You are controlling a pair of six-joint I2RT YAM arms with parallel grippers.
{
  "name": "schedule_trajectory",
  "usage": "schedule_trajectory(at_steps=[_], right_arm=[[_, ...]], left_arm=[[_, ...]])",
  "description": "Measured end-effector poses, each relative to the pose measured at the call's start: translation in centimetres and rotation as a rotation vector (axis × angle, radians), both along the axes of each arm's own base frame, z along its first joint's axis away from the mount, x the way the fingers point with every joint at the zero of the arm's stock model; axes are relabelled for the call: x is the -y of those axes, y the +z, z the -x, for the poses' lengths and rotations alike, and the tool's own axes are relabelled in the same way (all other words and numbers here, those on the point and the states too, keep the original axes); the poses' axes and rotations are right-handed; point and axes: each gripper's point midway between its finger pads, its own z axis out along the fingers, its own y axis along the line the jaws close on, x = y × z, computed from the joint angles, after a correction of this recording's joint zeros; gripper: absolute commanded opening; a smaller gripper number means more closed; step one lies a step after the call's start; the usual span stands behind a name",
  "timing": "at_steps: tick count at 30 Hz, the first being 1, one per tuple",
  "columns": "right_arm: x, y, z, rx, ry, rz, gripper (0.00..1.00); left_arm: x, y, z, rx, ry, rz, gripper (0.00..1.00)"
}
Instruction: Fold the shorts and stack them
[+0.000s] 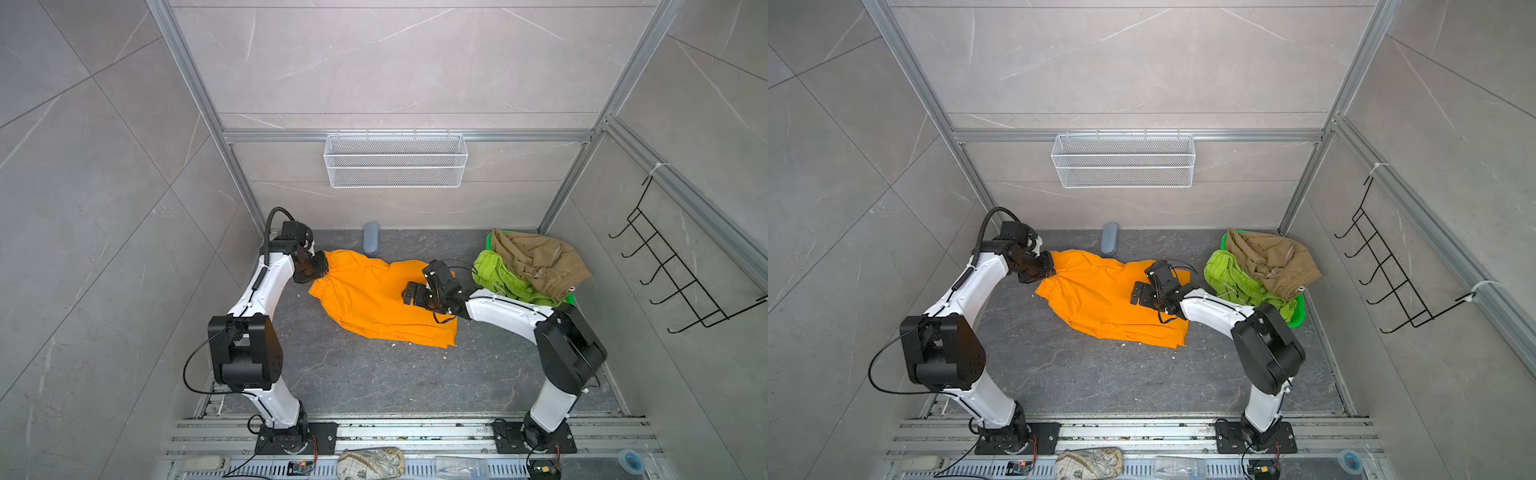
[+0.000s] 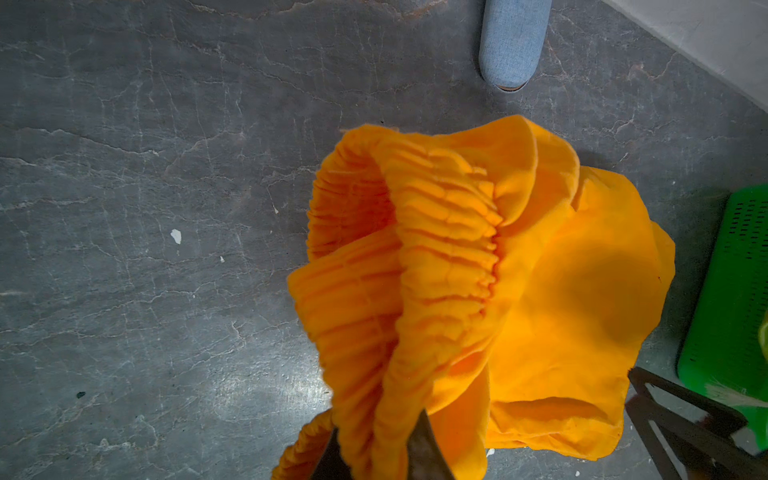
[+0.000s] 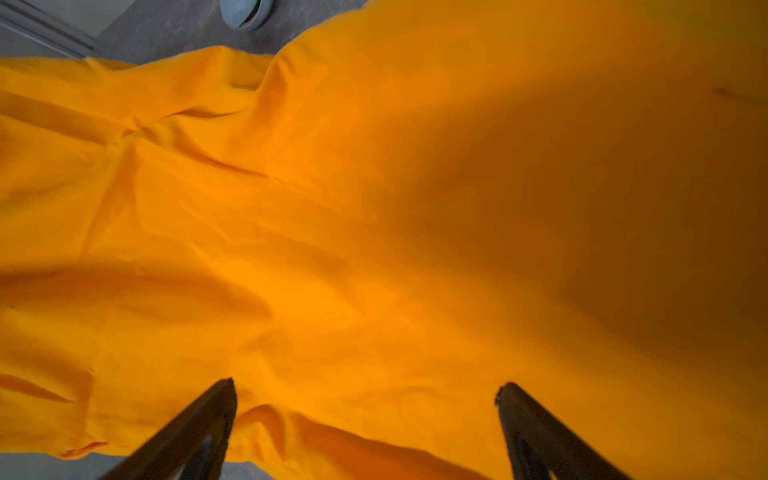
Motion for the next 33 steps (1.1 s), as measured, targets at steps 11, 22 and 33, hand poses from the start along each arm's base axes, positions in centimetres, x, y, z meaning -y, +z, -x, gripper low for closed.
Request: schedule_trajectory(at_steps=[11,22,33], right_arm=[[-8.0,0.7,-7.5,0.021,0.034,-0.174,0.99],[-12.9,-2.1,-12.2,-0.012,0.042,-0.255,0.99],[-14.5,-2.6,-14.5,-0.005,0.09,-0.18,0.99]], left_arm=[[-0.5,-2.8,1.3,-0.062,0.072,0.051,0.0],[0.7,-4.6,1.8,-0.085,0.096,0.157,0.0],[-0.6,-4.6,2.2,-0.075,0.145,0.222,0.0]])
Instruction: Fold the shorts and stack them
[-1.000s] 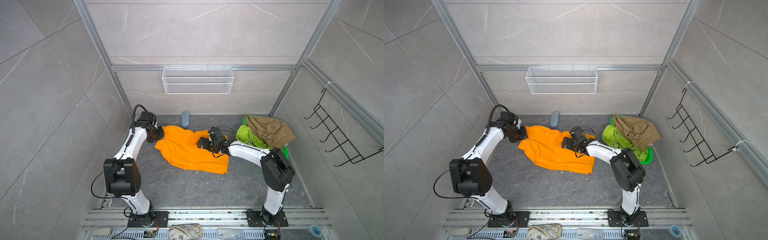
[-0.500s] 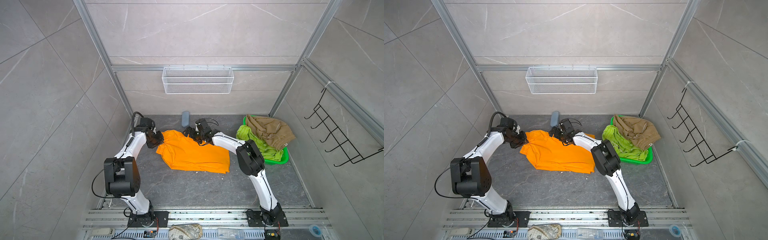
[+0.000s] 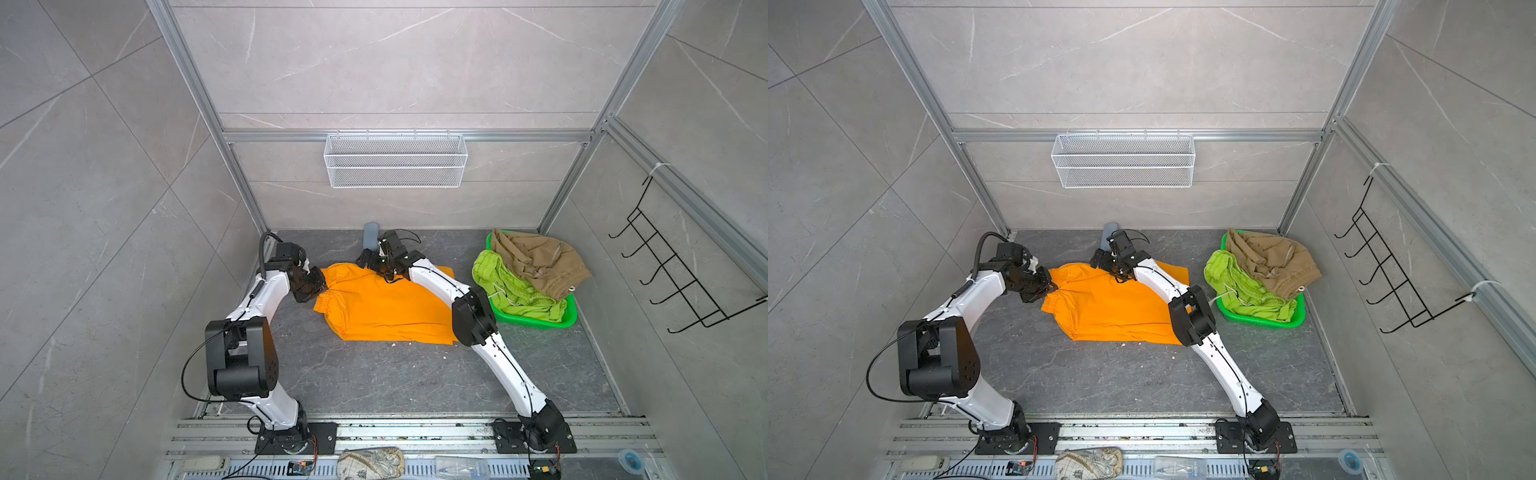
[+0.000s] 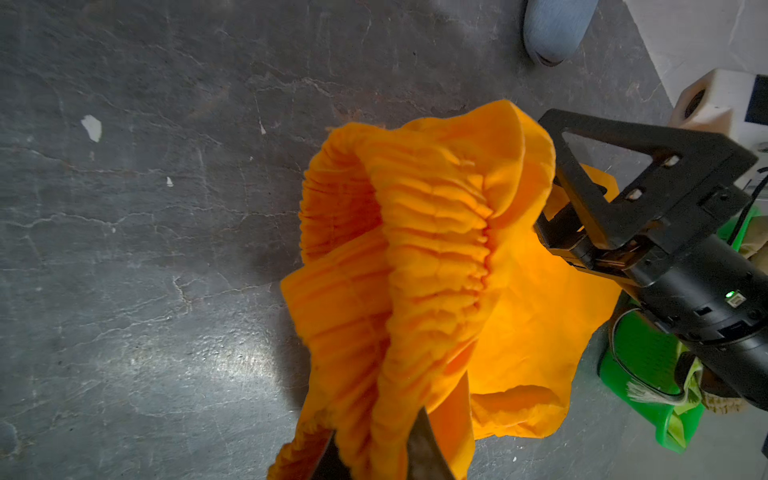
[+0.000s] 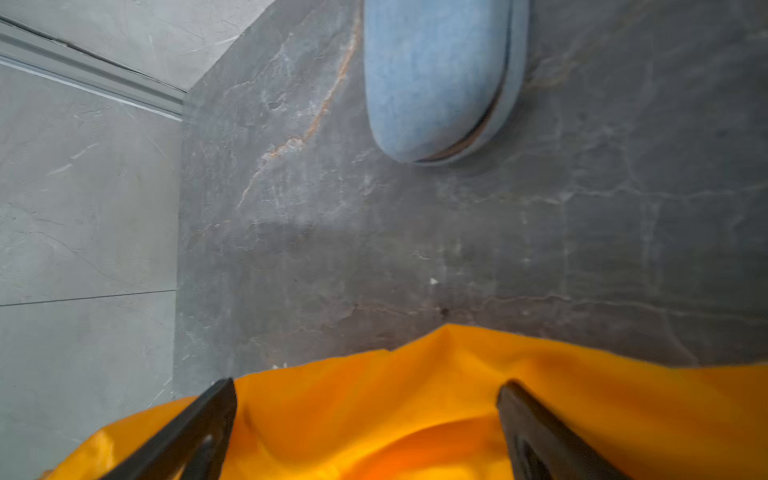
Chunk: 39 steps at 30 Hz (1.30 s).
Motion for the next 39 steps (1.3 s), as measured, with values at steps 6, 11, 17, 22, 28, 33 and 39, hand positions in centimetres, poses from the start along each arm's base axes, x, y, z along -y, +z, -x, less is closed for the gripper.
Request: schedule_trajectory(at_steps=[6,11,17,22,28,33,39], right_arm=[[0.6,4.8,1.0,0.049,0.048,0.02,0.99],[3.7,7.2,6.0,-0.004,0.076,0.053,0.99],[5.1,5.9,13.5,-0.058,0.114,0.043,0.99],[3.1,1.3,19.7,-0.14,0.185,0.058,0.99],[1.3,-0.4,22.9,-0.179,0.218,0.036,0.99],[0.7,-1.4,22.7,-0.179,0.216,0.022,0.99],[0.7,-1.9,22.8,-0.186,0.219,0.026,0.99]], left_arm=[[-1.2,0.5,-0.7,0.018,0.053,0.045,0.0],[-1.5,1.2,-1.6,0.052,0.087,0.09,0.0],[-1.5,0.5,-2.4,0.049,0.1,0.114,0.0],[-1.6,-0.1,-2.7,0.038,0.113,0.122,0.0],[-1.9,0.3,-2.9,0.047,0.117,0.135,0.0],[-2.3,0.7,-3.1,0.056,0.125,0.136,0.0],[-3.9,0.5,-2.7,0.04,0.164,0.136,0.0]])
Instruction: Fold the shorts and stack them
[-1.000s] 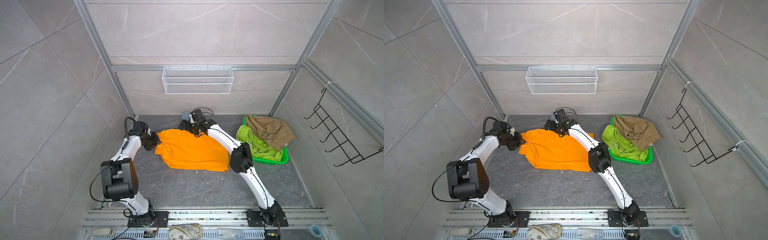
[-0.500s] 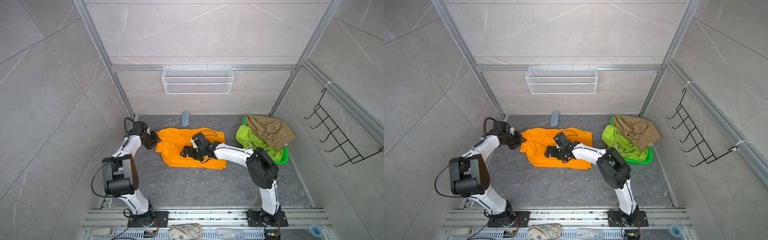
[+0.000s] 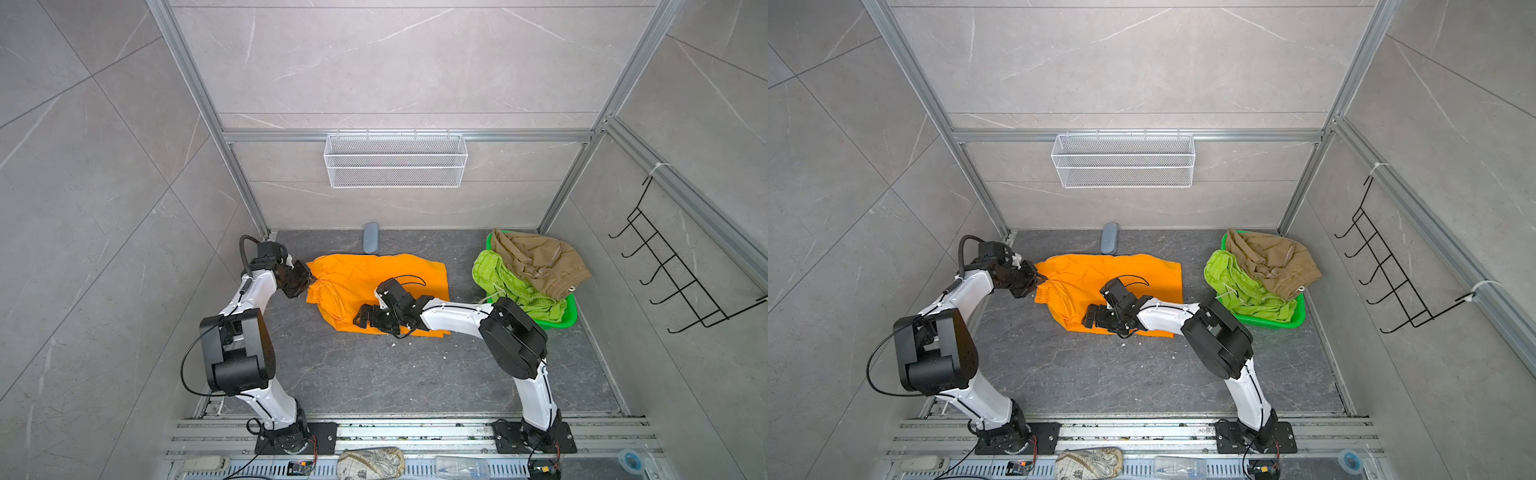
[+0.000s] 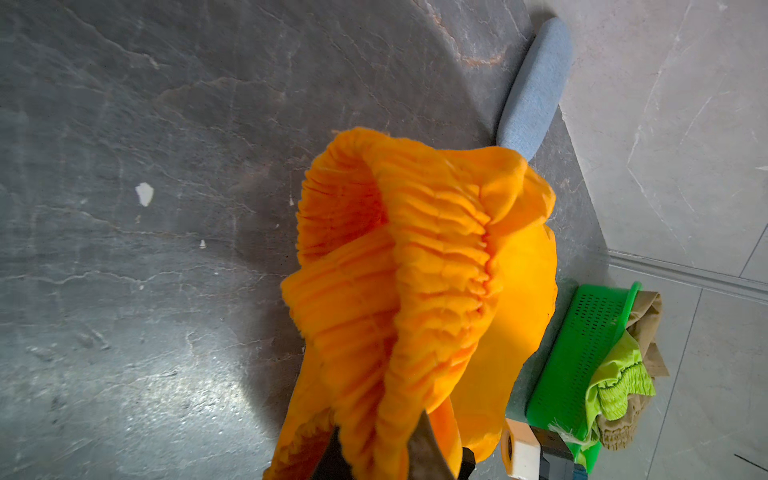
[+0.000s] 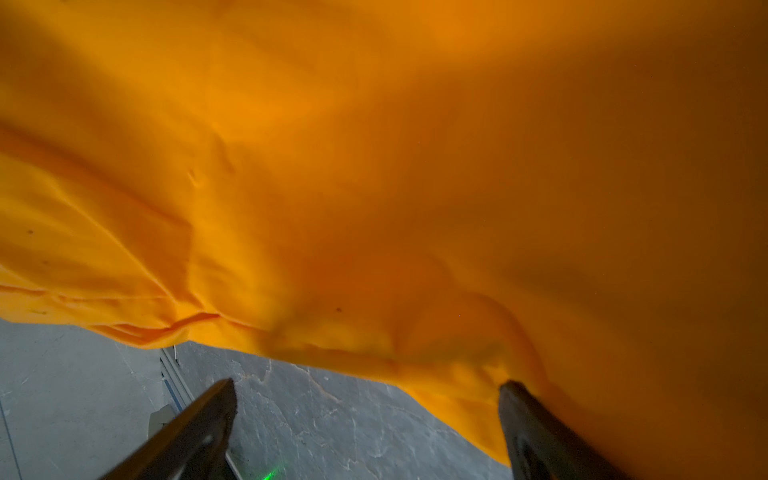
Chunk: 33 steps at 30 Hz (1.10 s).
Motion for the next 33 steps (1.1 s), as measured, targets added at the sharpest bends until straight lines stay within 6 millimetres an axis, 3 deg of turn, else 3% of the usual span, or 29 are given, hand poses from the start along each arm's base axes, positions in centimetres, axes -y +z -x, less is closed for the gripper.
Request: schedule_trajectory(at_steps=[3,10,13,15,22,29,33], right_arm=[[0.0,0.7,-0.1,0.004,0.003,0.005,0.99],[-2.1,5.6,-1.9,0.077,0.007,-0.072,0.99],[-3.0,6.5,-2.6,0.098,0.007,-0.096,0.99],[-3.3,5.8,-2.9,0.097,0.005,-0.092,0.99],[-2.0,0.0,-2.4,0.043,-0.002,0.014,0.99],[-1.4,0.2,-1.9,0.059,-0.003,-0.009,0.99],[0.5,2.0,-1.7,0.052,-0.015,-0.013,0.99]], left_arm=[[-0.4,0.0,0.0,0.0,0.01,0.0,0.0],[-0.5,0.1,0.0,0.001,0.011,0.002,0.0],[-0.5,0.3,0.0,0.007,0.01,0.001,0.0],[-0.5,0.5,0.1,0.009,0.01,0.001,0.0],[-0.5,0.6,0.2,0.01,0.005,-0.004,0.0],[-0.6,1.0,0.3,0.001,-0.003,-0.021,0.0],[-1.3,2.4,0.0,0.013,-0.01,-0.07,0.0]])
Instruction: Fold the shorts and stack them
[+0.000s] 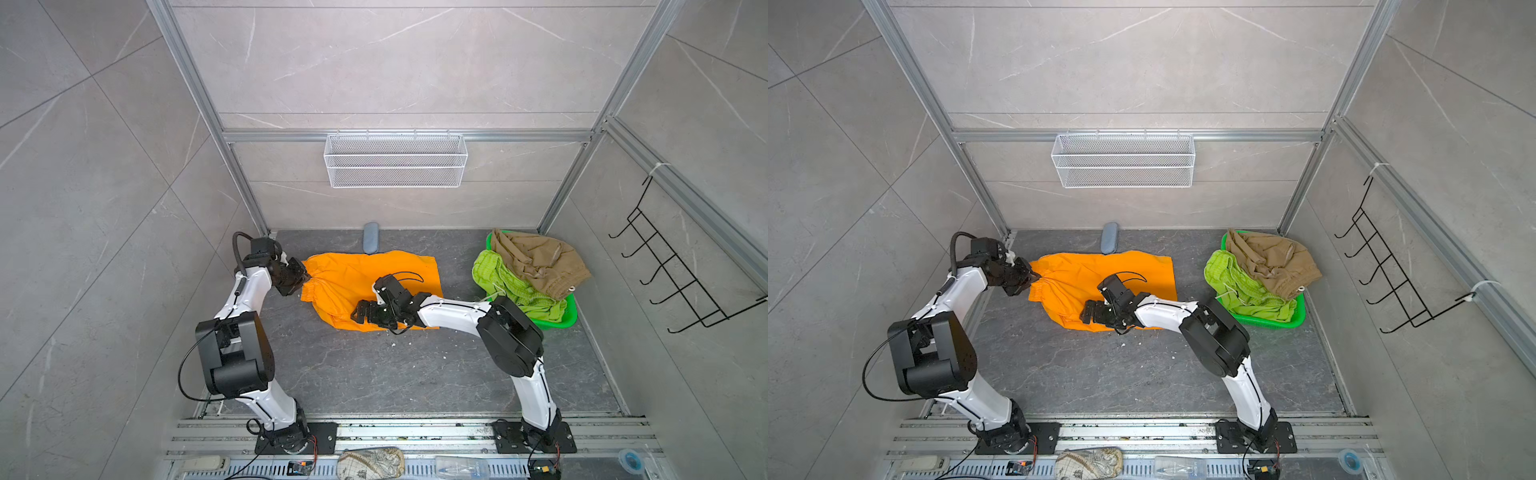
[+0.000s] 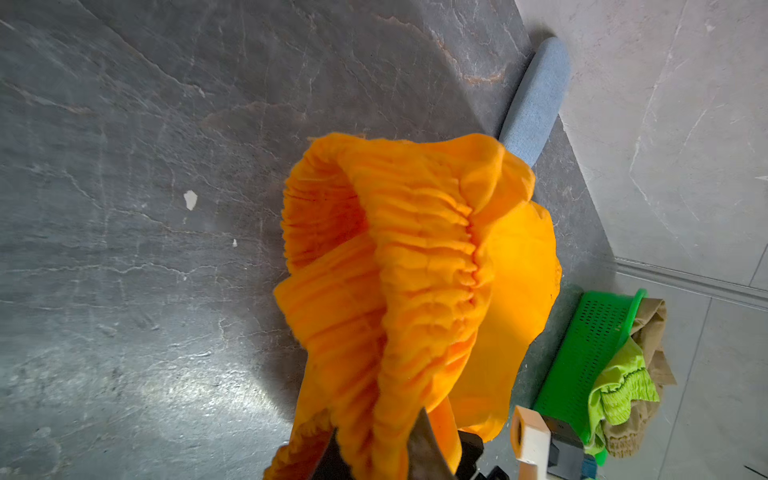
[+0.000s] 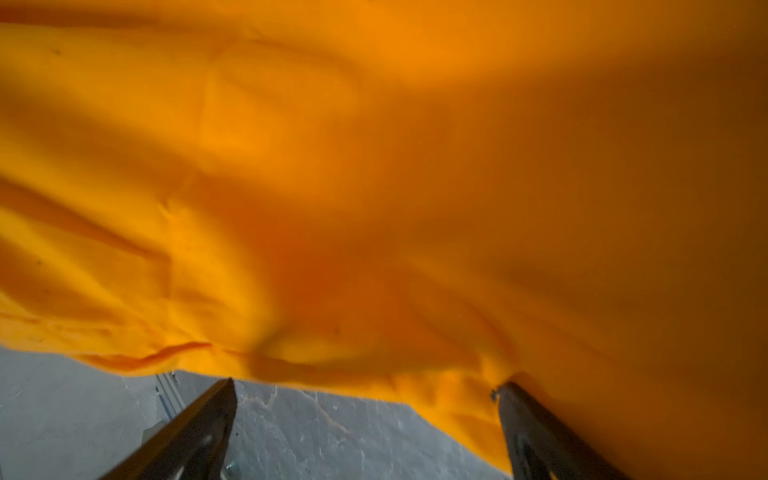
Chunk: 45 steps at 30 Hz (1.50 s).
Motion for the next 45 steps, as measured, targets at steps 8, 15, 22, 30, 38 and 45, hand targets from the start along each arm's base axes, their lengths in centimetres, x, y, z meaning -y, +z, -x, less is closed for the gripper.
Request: schedule_trajectory(at_steps=[8,15,22,30,38,45], right_arm=[[14.1,4.6,-8.1,0.035,-0.279,-0.038,0.99],[17.8,0.7,-8.9,-0.037,-0.297,0.089,0.99],[16.5,-2.7,-8.4,-0.108,-0.257,0.122,0.99],[12.5,-2.8,-8.5,-0.092,-0.197,0.109,0.99],[10.6,-2.7,-8.2,-0.086,-0.172,0.102,0.99],[10.6,-2.7,-8.2,-0.088,-0.181,0.099,0.99]], left_arm=[[-1.1,4.0,-1.2,0.042,-0.03,-0.127,0.0],[1.6,5.2,-2.0,0.02,-0.125,-0.234,0.0],[5.2,6.9,-2.1,0.004,-0.217,-0.29,0.0],[9.1,8.8,-2.0,0.011,-0.281,-0.297,0.0],[14.5,7.3,-2.8,-0.041,-0.319,-0.212,0.0],[19.7,2.5,-3.6,-0.128,-0.328,-0.066,0.0]])
